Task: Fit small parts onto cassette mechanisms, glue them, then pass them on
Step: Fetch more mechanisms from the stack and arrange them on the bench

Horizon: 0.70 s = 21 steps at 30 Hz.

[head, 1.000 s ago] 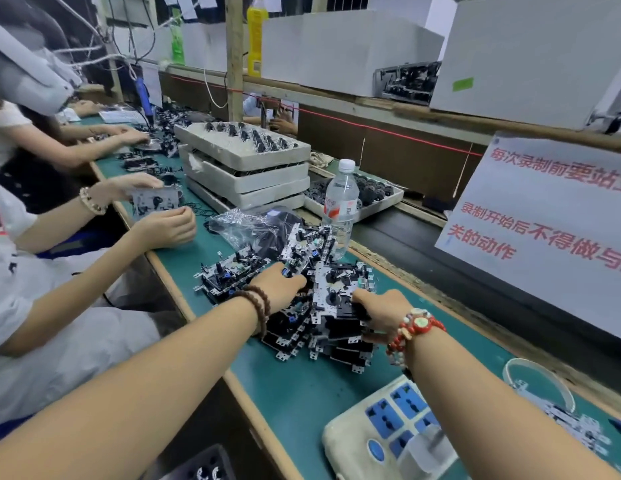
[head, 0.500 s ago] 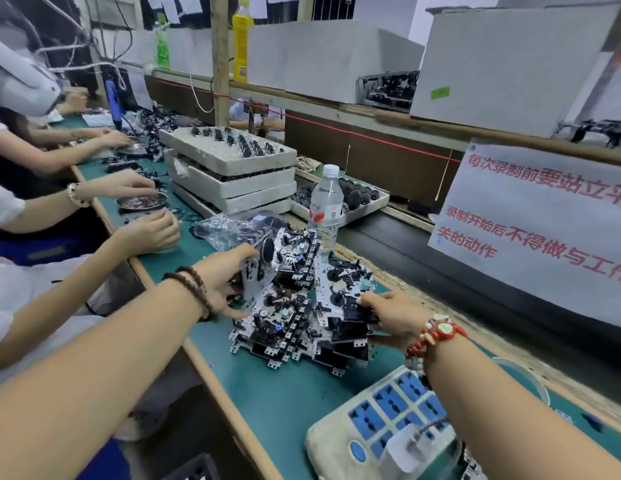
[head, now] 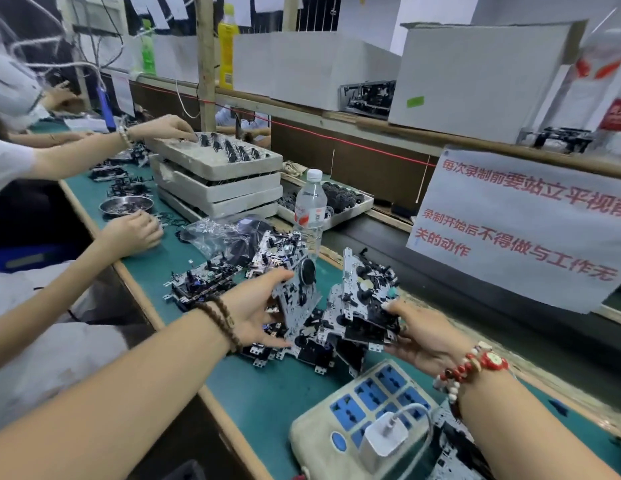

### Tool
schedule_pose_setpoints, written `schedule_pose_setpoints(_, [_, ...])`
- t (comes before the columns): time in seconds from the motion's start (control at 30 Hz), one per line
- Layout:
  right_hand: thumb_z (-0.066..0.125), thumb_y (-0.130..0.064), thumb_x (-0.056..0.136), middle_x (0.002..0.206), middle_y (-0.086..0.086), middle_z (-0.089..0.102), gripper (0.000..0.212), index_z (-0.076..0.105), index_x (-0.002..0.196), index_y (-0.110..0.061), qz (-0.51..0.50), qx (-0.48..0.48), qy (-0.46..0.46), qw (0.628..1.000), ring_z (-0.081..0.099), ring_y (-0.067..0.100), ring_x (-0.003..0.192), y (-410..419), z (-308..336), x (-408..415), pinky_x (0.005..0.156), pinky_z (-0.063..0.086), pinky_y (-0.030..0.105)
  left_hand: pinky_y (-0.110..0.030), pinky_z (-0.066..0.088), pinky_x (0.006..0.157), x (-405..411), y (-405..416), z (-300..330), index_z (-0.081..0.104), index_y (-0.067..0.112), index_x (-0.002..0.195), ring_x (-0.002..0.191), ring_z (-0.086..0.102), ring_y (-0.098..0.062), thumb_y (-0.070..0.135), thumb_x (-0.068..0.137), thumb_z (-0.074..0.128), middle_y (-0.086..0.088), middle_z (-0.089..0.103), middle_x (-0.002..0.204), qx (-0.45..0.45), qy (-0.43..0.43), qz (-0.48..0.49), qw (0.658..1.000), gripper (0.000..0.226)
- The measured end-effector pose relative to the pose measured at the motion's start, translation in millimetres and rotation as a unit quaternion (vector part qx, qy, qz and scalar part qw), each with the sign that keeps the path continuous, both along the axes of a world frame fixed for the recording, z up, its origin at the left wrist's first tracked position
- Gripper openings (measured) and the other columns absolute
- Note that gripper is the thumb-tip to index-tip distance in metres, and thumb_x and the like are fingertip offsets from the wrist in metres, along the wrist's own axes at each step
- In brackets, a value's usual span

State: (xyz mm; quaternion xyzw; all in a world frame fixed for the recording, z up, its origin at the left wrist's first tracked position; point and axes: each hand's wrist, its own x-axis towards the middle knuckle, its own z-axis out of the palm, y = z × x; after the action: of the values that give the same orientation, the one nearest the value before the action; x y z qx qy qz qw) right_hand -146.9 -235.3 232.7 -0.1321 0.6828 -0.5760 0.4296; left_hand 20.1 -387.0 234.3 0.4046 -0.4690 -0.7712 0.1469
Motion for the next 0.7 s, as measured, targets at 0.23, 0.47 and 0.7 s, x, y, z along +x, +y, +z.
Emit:
schedule_pose_setpoints(0.23, [0.053, -0.013, 0.092, 0.082, 0.009, 0.056, 0.011, 0.055, 0.082, -0.007, 0.021, 0.008, 0.06, 0.998, 0.057, 0.016, 0.067, -11, -2, 8, 0.045, 0.053, 0.024, -0.06, 0.047, 0.085, -13, 20, -6, 0.046, 0.033, 0.122, 0.137, 0.02, -0.031, 0.039, 0.089, 0.057, 0.007, 0.013, 0.154, -0.05, -0.046, -0.001, 0.998, 0.035])
schedule_pose_setpoints(0.47, [0.056, -0.013, 0.091, 0.095, 0.014, 0.057, 0.011, 0.053, 0.094, -0.002, 0.031, 0.03, 0.033, 0.999, 0.059, 0.024, 0.082, -30, -10, 19, 0.046, 0.055, 0.027, -0.054, 0.051, 0.079, -8, 16, -12, 0.045, 0.03, 0.124, 0.135, 0.022, -0.029, 0.04, 0.09, 0.055, 0.006, 0.018, 0.152, -0.068, -0.082, 0.004, 0.994, 0.037])
schedule_pose_setpoints(0.7, [0.053, -0.011, 0.091, 0.103, 0.017, 0.056, 0.013, 0.05, 0.098, -0.001, 0.089, 0.092, 0.105, 0.986, 0.06, 0.026, 0.089, -37, -5, 8, 0.048, 0.055, 0.027, -0.055, 0.052, 0.077, -9, 18, -19, 0.043, 0.028, 0.131, 0.137, 0.02, -0.029, 0.038, 0.09, 0.056, 0.007, 0.018, 0.153, -0.047, -0.07, 0.009, 0.996, 0.044])
